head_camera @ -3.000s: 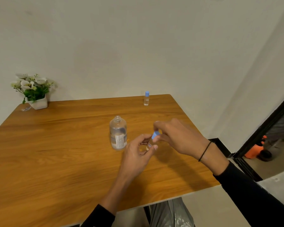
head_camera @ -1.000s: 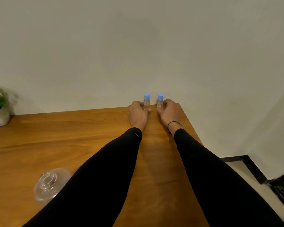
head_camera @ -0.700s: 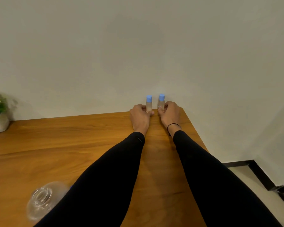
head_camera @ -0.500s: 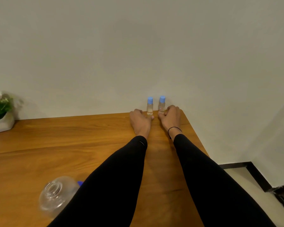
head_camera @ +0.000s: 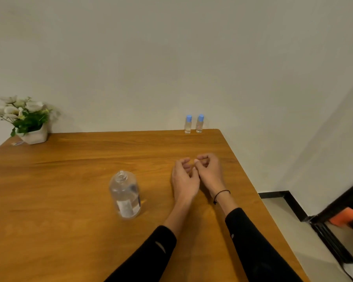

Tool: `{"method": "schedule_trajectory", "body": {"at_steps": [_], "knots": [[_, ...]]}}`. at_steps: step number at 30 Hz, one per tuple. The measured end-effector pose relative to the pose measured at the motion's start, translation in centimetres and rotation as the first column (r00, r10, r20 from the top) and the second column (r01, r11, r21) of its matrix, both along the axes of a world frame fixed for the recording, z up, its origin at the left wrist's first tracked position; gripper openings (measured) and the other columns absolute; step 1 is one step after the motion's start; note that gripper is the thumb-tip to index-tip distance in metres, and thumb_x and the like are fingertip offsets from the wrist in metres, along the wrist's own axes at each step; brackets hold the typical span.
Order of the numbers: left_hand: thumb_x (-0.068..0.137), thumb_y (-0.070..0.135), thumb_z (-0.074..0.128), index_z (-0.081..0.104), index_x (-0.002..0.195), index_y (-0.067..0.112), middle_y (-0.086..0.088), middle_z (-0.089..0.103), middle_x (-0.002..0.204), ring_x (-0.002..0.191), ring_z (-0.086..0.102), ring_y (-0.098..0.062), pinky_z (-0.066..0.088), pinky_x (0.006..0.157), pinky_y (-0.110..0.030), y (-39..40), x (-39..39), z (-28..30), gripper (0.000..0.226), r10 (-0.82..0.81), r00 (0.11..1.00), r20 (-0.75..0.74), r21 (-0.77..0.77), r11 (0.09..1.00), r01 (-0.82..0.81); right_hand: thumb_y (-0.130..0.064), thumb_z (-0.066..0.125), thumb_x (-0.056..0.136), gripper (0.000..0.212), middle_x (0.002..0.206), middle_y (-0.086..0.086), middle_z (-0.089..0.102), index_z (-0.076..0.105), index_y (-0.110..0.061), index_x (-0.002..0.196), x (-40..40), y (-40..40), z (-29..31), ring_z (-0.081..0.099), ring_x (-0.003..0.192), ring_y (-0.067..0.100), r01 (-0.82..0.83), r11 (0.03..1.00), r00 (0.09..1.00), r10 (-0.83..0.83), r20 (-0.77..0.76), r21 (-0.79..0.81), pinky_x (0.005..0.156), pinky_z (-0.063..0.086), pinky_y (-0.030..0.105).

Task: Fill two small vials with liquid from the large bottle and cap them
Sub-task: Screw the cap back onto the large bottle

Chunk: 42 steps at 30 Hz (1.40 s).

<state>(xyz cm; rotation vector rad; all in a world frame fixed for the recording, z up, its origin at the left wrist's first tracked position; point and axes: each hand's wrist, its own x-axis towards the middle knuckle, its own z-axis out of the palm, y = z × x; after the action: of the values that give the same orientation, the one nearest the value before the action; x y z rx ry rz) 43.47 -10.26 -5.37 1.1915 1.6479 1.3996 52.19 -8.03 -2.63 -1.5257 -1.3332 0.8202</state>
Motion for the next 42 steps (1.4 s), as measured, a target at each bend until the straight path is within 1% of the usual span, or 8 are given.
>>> {"method": "schedule_trajectory", "body": {"at_steps": [9,17,20,25,29,34,38,42], "knots": [[0.094,0.018,0.074,0.063,0.117,0.030,0.013,0.072,0.107,0.097,0.069,0.000,0.062,0.086,-0.026,-17.0,-6.8,0.7,0.028,-0.208,0.978,-0.021,0.040,0.977,0.208,-0.007,0.064,0.099,0.021,0.101,-0.001,0.072,0.065,-0.025,0.109,-4.2,-13.4,-0.5,0.071,0.094,0.013,-0.098,0.994,0.995,0.098,-0.017,-0.049,0.083,0.062,0.033],[0.083,0.034,0.088,0.064,0.100,0.024,0.006,0.072,0.095,0.081,0.070,-0.004,0.060,0.068,-0.026,-21.1,-16.0,2.6,0.031,0.163,0.987,-0.001,0.102,0.982,-0.162,-0.017,0.082,0.089,0.067,0.127,-0.013,0.059,0.046,-0.034,0.143,-11.1,-15.4,0.6,0.061,0.112,0.004,-0.385,0.923,0.922,0.385,0.025,-0.022,0.091,0.056,0.026],[0.077,0.045,0.088,0.058,0.113,0.028,0.007,0.063,0.114,0.100,0.064,-0.009,0.053,0.072,-0.021,-20.3,-18.1,3.1,0.050,0.234,0.971,-0.057,0.121,0.967,-0.226,-0.014,0.080,0.090,0.065,0.128,-0.011,0.061,0.046,-0.034,0.141,-12.9,-15.2,0.9,0.063,0.113,0.006,-0.402,0.916,0.915,0.402,0.021,0.009,0.088,0.059,0.027],[0.075,0.055,0.089,0.041,0.146,0.039,0.017,0.047,0.144,0.130,0.050,-0.006,0.049,0.103,-0.032,-18.3,-20.2,3.0,0.088,0.077,0.989,-0.126,0.051,0.996,-0.071,-0.009,0.075,0.094,0.051,0.122,-0.012,0.063,0.053,-0.030,0.135,-14.2,-15.7,0.8,0.064,0.107,0.005,-0.364,0.930,0.932,0.363,0.020,0.057,0.079,0.058,0.017],[0.075,0.048,0.091,0.043,0.145,0.038,0.018,0.053,0.138,0.128,0.053,-0.006,0.045,0.101,-0.026,-17.7,-20.9,2.8,0.086,0.015,0.991,-0.132,0.070,0.998,-0.006,0.001,0.067,0.095,0.042,0.120,-0.005,0.067,0.059,-0.022,0.130,-15.0,-16.3,-0.1,0.066,0.102,0.001,-0.400,0.913,0.915,0.403,-0.020,0.080,0.077,0.055,0.014],[0.075,0.041,0.094,0.048,0.134,0.032,0.014,0.060,0.126,0.116,0.060,-0.009,0.041,0.085,-0.009,-17.5,-22.3,2.3,0.075,0.069,0.983,-0.173,0.119,0.992,-0.049,0.006,0.066,0.094,0.037,0.112,0.002,0.073,0.063,-0.016,0.123,-15.7,-15.8,-1.3,0.072,0.096,0.012,-0.452,0.884,0.883,0.462,-0.084,0.116,0.084,0.061,0.029],[0.071,0.046,0.095,0.052,0.129,0.035,0.018,0.065,0.118,0.109,0.064,-0.003,0.057,0.088,-0.024,-17.2,-23.7,1.8,0.073,0.088,0.978,-0.187,0.140,0.988,-0.062,0.005,0.065,0.096,0.037,0.104,0.004,0.077,0.061,-0.015,0.127,-15.5,-14.8,-1.2,0.076,0.094,0.019,-0.478,0.875,0.860,0.484,-0.160,0.075,0.084,0.064,0.036],[0.068,0.046,0.097,0.056,0.129,0.035,0.019,0.068,0.117,0.110,0.062,0.006,0.063,0.088,-0.034,-17.0,-24.3,1.6,0.074,0.093,0.980,-0.176,0.137,0.988,-0.069,-0.009,0.072,0.094,0.040,0.110,-0.005,0.067,0.058,-0.026,0.127,-15.2,-12.5,-0.6,0.067,0.088,0.009,-0.328,0.941,0.939,0.314,0.139,0.088,0.077,0.055,0.029]]}}
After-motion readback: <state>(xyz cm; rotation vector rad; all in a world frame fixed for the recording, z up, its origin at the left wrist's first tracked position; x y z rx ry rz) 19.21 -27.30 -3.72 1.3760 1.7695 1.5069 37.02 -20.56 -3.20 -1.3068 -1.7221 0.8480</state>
